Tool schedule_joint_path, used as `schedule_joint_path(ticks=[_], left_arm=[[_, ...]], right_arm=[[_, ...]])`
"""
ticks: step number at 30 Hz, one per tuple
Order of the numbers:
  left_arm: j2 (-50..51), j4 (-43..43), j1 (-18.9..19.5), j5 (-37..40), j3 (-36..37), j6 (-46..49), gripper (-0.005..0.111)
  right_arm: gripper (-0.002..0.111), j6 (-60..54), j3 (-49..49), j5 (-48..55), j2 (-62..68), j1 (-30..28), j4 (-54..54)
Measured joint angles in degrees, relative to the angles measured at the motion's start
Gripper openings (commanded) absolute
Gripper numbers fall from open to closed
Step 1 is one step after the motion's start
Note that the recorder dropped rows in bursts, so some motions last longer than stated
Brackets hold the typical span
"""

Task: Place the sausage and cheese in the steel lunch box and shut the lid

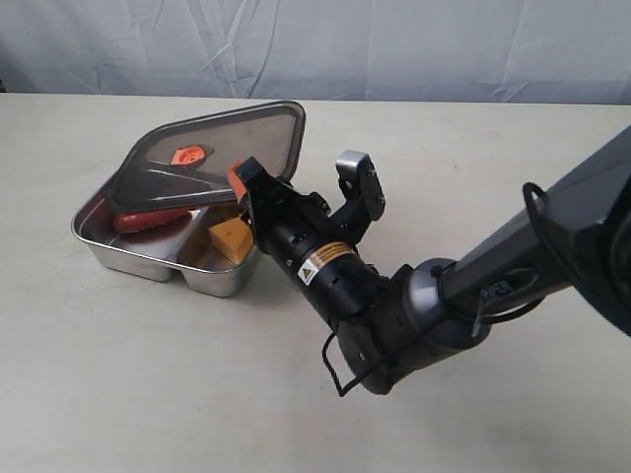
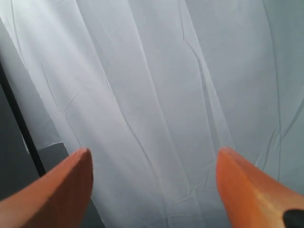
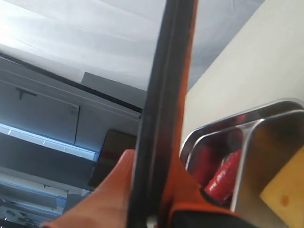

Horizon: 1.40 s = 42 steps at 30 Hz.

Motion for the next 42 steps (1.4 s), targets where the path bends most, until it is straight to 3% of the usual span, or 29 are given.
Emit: schedule_joint_path(ticks=[36, 42], left_arm=[[0.0, 0.0, 0.0, 0.0, 0.0, 0.0, 0.069], [0.0, 0.0, 0.0, 0.0, 0.0, 0.0, 0.069]], right_arm=[[-0.001, 1.59, -6.91, 0.15, 8.11, 3.22, 1.66], [0.027, 1.7, -6.91, 0.15, 8.11, 3.36, 1.04]])
